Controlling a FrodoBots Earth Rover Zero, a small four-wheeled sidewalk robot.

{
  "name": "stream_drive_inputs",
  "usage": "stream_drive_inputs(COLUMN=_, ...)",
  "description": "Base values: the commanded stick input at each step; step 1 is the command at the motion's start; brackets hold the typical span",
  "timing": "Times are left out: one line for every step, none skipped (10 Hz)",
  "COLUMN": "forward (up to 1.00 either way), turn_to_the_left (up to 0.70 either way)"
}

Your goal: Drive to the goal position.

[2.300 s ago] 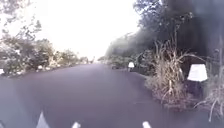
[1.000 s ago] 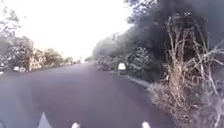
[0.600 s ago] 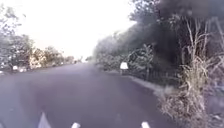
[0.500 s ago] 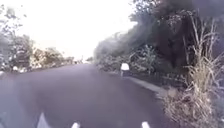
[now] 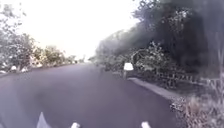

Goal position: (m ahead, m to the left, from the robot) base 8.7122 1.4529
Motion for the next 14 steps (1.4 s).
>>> stream_drive_inputs(forward=0.85, turn_to_the_left=0.00)
stream_drive_inputs(forward=0.85, turn_to_the_left=0.00)
stream_drive_inputs(forward=0.85, turn_to_the_left=0.00)
stream_drive_inputs(forward=0.85, turn_to_the_left=0.00)
stream_drive_inputs(forward=0.85, turn_to_the_left=0.00)
stream_drive_inputs(forward=0.85, turn_to_the_left=0.00)
stream_drive_inputs(forward=0.85, turn_to_the_left=0.00)
stream_drive_inputs(forward=0.85, turn_to_the_left=0.00)
stream_drive_inputs(forward=0.85, turn_to_the_left=0.00)
stream_drive_inputs(forward=0.85, turn_to_the_left=0.00)
stream_drive_inputs(forward=0.85, turn_to_the_left=0.00)
stream_drive_inputs(forward=0.85, turn_to_the_left=0.00)
stream_drive_inputs(forward=0.85, turn_to_the_left=0.34)
stream_drive_inputs(forward=0.85, turn_to_the_left=0.34)
